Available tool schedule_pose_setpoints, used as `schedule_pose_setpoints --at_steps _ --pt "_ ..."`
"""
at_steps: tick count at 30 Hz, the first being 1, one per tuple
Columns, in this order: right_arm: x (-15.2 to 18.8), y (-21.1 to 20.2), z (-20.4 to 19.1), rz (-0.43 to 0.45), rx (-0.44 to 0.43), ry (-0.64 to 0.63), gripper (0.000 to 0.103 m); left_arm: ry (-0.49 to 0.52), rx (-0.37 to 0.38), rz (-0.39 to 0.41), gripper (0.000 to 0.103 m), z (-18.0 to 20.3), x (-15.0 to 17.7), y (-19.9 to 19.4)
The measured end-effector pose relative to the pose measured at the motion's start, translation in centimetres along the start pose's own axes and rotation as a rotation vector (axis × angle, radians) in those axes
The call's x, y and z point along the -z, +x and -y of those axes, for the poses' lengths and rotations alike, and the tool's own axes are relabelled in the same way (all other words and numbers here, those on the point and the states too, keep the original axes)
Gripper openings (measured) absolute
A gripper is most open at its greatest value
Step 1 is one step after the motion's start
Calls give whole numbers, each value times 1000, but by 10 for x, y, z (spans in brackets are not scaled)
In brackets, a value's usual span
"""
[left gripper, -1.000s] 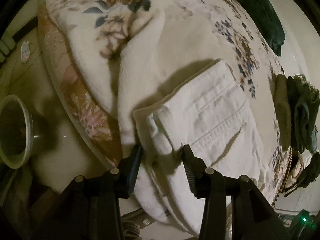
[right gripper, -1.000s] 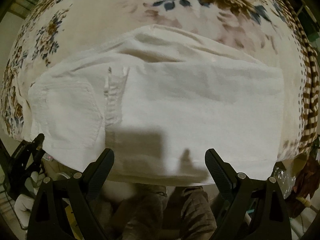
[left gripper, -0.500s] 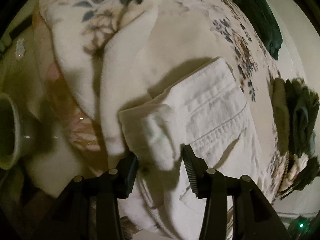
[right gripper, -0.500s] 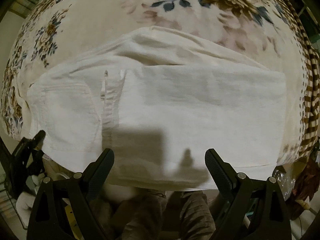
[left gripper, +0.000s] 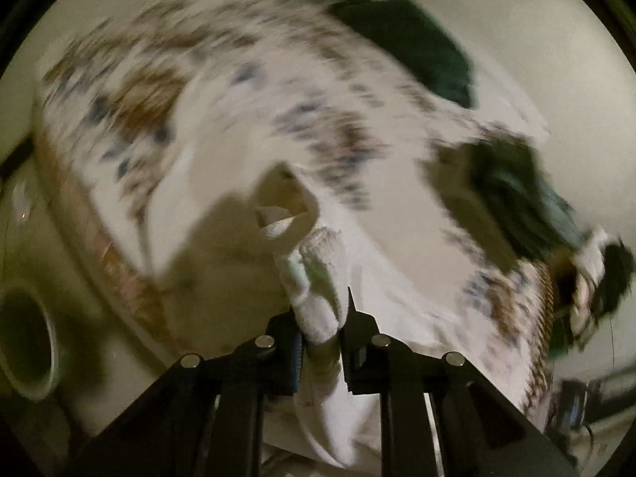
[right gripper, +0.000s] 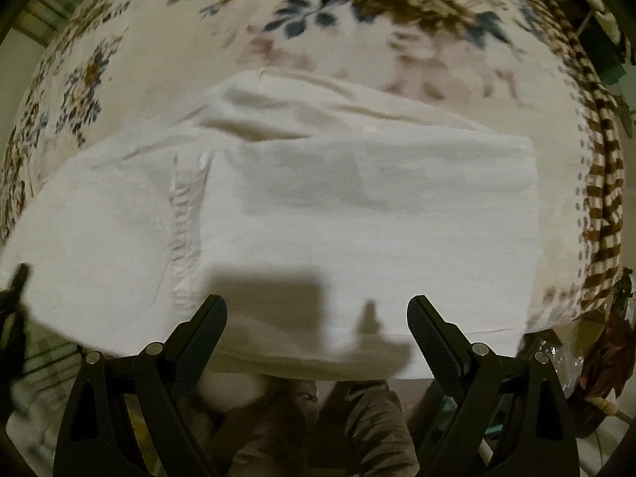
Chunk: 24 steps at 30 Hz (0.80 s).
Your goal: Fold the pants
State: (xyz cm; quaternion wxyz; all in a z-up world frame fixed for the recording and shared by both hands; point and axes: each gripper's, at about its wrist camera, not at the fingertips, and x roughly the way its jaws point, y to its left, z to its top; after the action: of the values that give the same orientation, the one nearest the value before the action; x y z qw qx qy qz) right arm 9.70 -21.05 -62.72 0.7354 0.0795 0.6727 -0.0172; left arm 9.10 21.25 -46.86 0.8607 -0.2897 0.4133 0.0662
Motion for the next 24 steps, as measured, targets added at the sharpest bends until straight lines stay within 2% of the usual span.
schedule_pose_setpoints --at_steps 4,7,10,14,17,18,20,23,24 --pt "-1 -12 30 41 17 28 94 188 63 -9 12 74 17 -17" --pt "-3 -24 61 60 12 60 94 336 119 -44 12 137 46 -14" --pt "-5 -39 102 90 25 88 94 423 162 -92 12 183 77 -4" --pt "0 -51 163 112 49 145 94 546 184 -212 12 238 139 32" --pt "3 -47 199 103 44 179 94 647 110 -343 15 264 185 72" --pt "4 -45 210 96 27 188 94 657 74 -383 20 266 193 80" --pt "3 -41 227 86 -27 208 94 657 4 -484 25 269 201 94" --pt "-4 -38 238 89 -146 230 94 624 -19 -534 48 266 196 89" --pt "-6 -38 237 90 -184 239 94 607 -24 -538 62 261 192 84"
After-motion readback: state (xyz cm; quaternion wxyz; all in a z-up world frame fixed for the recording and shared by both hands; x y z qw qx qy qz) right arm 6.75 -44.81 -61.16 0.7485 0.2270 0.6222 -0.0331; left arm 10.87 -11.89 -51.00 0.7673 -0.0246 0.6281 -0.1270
